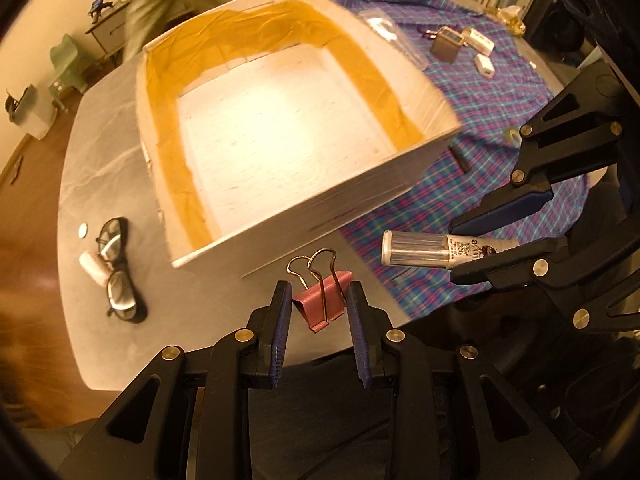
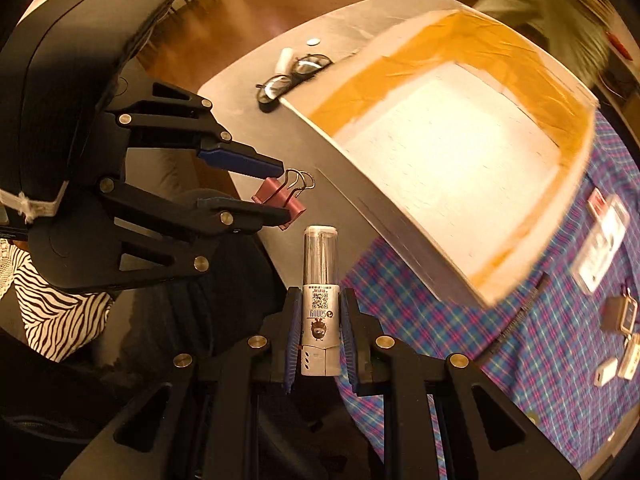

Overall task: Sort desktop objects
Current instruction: 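Carry the tube and clip over the orange-lined cardboard box with both tools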

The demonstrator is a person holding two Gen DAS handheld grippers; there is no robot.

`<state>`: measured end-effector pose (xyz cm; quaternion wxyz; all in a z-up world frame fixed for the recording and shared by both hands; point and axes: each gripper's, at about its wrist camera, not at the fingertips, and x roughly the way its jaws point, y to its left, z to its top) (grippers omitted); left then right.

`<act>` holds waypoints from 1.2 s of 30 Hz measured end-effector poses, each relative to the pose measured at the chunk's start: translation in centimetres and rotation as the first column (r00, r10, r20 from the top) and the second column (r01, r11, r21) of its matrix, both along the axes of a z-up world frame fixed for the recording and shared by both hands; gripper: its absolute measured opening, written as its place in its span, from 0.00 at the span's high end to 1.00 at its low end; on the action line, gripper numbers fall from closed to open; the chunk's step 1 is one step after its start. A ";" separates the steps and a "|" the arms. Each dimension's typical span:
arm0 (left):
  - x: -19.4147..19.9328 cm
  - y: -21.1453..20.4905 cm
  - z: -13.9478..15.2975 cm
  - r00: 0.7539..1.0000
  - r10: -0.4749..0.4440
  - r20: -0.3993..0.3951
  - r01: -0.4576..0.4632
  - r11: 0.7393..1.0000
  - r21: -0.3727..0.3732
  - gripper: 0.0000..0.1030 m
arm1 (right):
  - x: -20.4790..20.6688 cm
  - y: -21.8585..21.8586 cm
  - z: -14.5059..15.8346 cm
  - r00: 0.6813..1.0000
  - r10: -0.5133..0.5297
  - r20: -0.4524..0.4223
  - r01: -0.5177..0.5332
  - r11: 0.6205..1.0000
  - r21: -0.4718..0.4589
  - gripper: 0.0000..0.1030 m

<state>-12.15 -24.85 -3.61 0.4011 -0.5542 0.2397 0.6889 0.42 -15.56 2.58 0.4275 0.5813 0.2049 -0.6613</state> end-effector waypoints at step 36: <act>-5.9 3.7 3.4 0.958 -0.269 0.103 0.276 0.960 -0.053 0.89 | -8.7 -1.4 -1.5 0.987 -0.067 0.145 0.084 0.989 -0.117 0.80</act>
